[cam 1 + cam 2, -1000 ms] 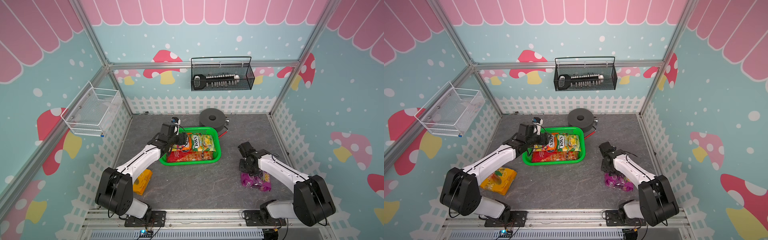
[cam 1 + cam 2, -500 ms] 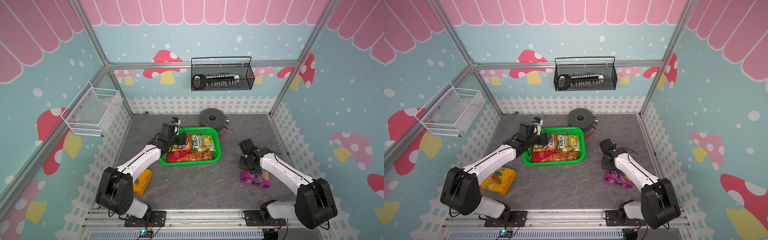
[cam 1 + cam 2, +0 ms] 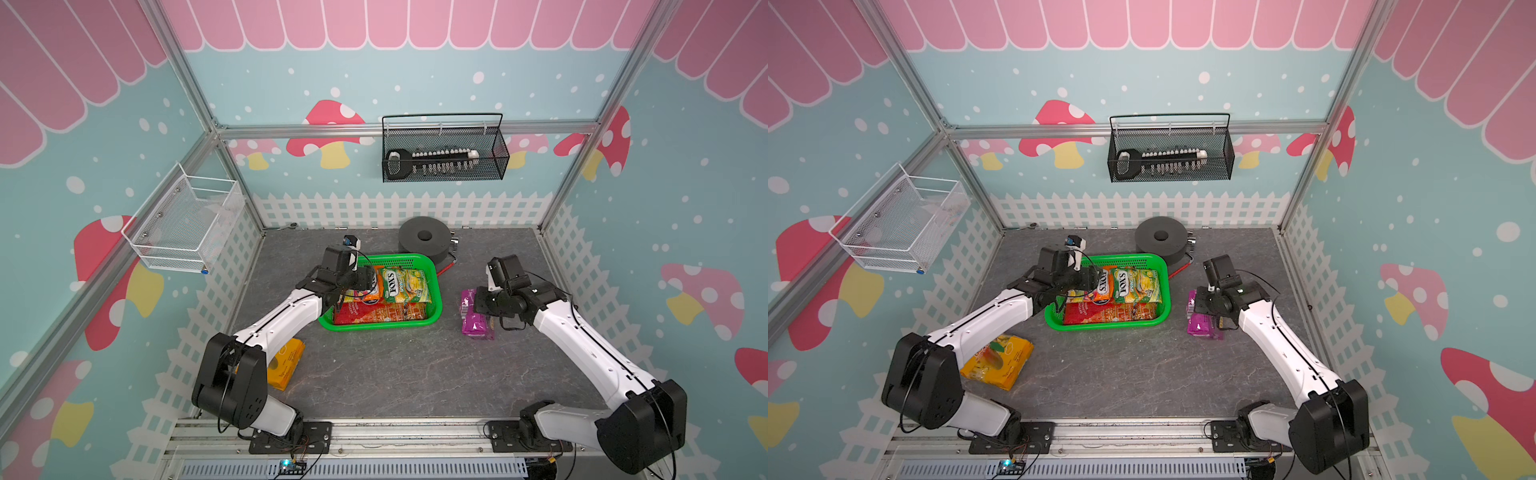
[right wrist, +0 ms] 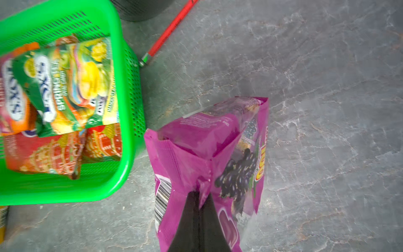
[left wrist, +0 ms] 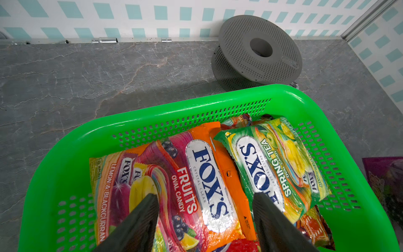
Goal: Put the candies in the basket
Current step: Pick up the candy at the center of the board, then place the candy in the basket.
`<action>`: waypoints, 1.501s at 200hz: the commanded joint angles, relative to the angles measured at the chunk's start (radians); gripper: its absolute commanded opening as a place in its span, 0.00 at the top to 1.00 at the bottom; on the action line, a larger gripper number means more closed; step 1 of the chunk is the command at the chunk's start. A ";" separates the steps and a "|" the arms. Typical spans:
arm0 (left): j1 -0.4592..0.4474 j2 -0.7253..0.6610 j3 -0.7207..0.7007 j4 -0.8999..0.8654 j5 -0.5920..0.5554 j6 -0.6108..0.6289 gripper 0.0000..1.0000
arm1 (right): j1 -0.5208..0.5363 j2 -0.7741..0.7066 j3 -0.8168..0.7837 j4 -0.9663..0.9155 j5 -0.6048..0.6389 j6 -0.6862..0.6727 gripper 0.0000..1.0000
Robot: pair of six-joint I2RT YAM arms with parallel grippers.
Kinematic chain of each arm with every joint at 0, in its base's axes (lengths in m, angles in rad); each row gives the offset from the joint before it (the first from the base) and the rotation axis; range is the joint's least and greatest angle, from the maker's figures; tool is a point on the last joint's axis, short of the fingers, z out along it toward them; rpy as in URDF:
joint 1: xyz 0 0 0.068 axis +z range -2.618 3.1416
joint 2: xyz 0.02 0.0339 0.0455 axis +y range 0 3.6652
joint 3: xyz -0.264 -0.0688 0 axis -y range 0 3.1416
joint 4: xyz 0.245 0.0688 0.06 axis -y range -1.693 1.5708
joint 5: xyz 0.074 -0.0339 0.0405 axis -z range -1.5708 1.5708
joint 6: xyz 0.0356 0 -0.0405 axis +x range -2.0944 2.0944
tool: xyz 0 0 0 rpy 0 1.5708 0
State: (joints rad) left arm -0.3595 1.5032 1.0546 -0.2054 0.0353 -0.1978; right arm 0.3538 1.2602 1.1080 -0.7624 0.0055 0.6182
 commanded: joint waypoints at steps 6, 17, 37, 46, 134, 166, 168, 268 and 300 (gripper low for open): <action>0.001 0.009 0.002 -0.023 -0.036 0.002 0.27 | 0.008 0.013 0.100 0.098 -0.090 -0.026 1.00; 0.000 0.012 0.009 -0.033 -0.042 0.000 0.27 | 0.014 0.026 0.127 0.114 -0.121 -0.013 1.00; 0.001 0.014 0.015 -0.046 -0.054 -0.002 0.27 | 0.032 0.048 0.156 0.171 -0.166 0.018 1.00; 0.001 0.014 0.019 -0.053 -0.060 -0.002 0.27 | 0.040 0.062 0.155 0.221 -0.200 0.019 1.00; 0.000 -0.030 0.008 -0.076 -0.041 -0.005 0.27 | 0.243 0.417 0.366 0.385 -0.160 0.132 1.00; 0.001 -0.060 -0.013 -0.085 -0.042 -0.009 0.27 | 0.293 0.571 0.464 0.402 -0.192 0.235 1.00; 0.001 -0.062 -0.015 -0.086 -0.040 -0.010 0.27 | 0.297 0.578 0.469 0.405 -0.191 0.239 1.00; 0.010 -0.040 -0.015 -0.049 0.242 -0.128 0.26 | 0.323 0.670 0.596 0.482 -0.118 0.288 0.53; 0.010 0.013 0.012 -0.004 0.375 -0.221 0.27 | 0.311 0.530 0.475 0.482 -0.047 0.169 0.50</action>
State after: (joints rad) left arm -0.3538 1.4727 1.0431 -0.2512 0.2695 -0.3313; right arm 0.6743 1.9129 1.6524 -0.2939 -0.1181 0.8883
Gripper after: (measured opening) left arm 0.735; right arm 0.490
